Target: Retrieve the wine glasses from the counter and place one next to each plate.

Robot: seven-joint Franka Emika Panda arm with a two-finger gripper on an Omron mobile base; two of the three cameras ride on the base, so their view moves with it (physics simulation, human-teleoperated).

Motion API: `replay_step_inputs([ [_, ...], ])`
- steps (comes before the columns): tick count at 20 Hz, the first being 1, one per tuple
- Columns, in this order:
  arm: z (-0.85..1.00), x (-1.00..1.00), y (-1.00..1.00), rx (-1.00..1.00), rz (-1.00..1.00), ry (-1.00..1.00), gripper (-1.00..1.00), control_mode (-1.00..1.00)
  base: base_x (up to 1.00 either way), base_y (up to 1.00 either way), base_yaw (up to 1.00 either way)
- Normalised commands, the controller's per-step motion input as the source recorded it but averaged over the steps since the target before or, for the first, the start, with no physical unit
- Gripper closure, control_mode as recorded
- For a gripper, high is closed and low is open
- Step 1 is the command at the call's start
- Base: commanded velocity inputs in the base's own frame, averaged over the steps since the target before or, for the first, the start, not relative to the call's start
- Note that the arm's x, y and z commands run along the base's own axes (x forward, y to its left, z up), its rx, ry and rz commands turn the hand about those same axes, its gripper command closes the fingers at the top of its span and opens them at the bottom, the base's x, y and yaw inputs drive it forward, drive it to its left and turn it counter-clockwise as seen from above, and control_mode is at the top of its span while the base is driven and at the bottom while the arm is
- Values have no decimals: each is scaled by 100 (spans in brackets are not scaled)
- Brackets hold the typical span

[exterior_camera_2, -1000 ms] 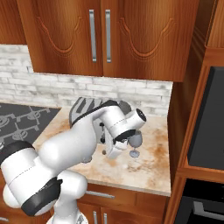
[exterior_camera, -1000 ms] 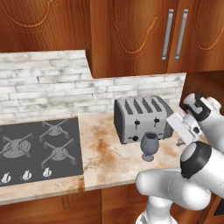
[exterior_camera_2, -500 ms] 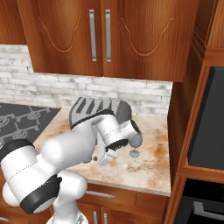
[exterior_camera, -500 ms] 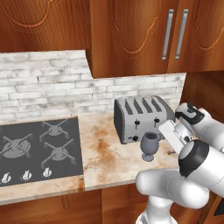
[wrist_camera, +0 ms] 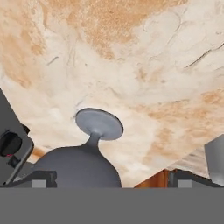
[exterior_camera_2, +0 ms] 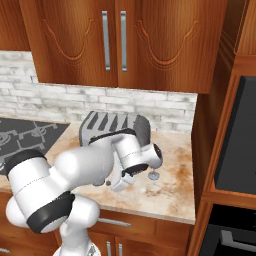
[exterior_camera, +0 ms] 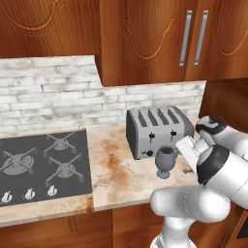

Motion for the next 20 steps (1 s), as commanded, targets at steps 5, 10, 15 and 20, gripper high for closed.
replay_step_inputs([
  [5, -28, 0, -3, 0, 0, 5, -100, -100, 0, 0, 0],
  [10, -12, 0, 0, 3, -7, 1, -100, -100, 0, 0, 0],
  [15, -2, 1, 0, 5, -17, 0, -100, -100, 0, 0, 0],
  [20, -6, 1, 4, 3, -15, 7, -100, -100, 0, 0, 0],
])
